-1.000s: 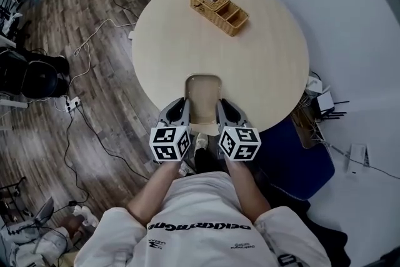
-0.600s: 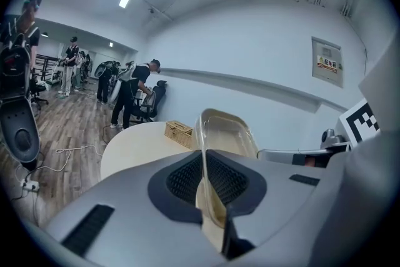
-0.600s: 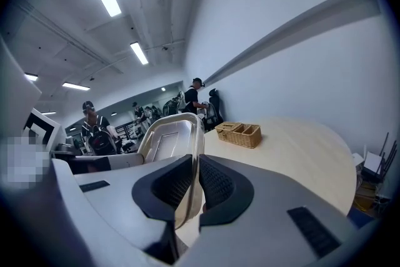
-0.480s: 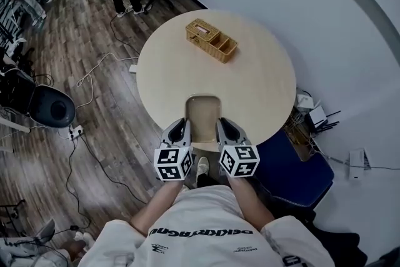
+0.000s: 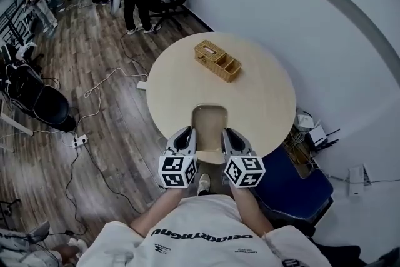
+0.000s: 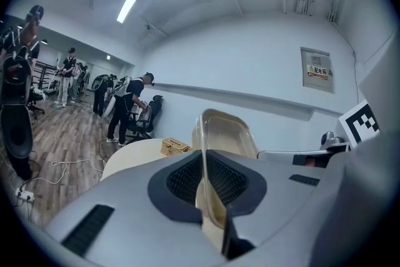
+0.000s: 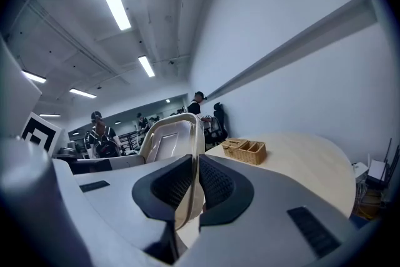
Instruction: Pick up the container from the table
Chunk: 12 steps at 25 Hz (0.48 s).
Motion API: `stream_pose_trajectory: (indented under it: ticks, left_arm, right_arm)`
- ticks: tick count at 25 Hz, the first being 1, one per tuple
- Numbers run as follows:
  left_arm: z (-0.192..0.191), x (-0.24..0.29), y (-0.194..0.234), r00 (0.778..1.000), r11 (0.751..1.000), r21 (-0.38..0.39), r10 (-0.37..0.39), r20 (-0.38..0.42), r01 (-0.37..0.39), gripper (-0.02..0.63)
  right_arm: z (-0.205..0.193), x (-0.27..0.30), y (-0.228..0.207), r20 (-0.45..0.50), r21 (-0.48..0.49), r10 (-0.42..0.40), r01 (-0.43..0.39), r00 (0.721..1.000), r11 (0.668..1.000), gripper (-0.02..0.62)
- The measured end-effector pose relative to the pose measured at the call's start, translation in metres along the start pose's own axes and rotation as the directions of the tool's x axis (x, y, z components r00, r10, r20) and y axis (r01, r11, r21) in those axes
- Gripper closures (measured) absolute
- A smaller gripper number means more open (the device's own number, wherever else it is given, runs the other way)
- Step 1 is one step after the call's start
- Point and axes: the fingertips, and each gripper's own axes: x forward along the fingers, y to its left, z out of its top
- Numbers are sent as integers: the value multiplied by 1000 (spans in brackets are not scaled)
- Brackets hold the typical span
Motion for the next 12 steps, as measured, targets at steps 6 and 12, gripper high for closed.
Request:
stream_pose_trajectory:
  ticks: [6,12]
  left_arm:
    - [18,-9,2,999,1000,17,7,40,-8,569]
    - [21,-16,-3,998,999,29,12,59,-14,569]
  right_arm:
    - [15,-2,13,41,-28,20,-19,999,999,531]
    - [18,-8,16,60,-34,29,-27,998,999,531]
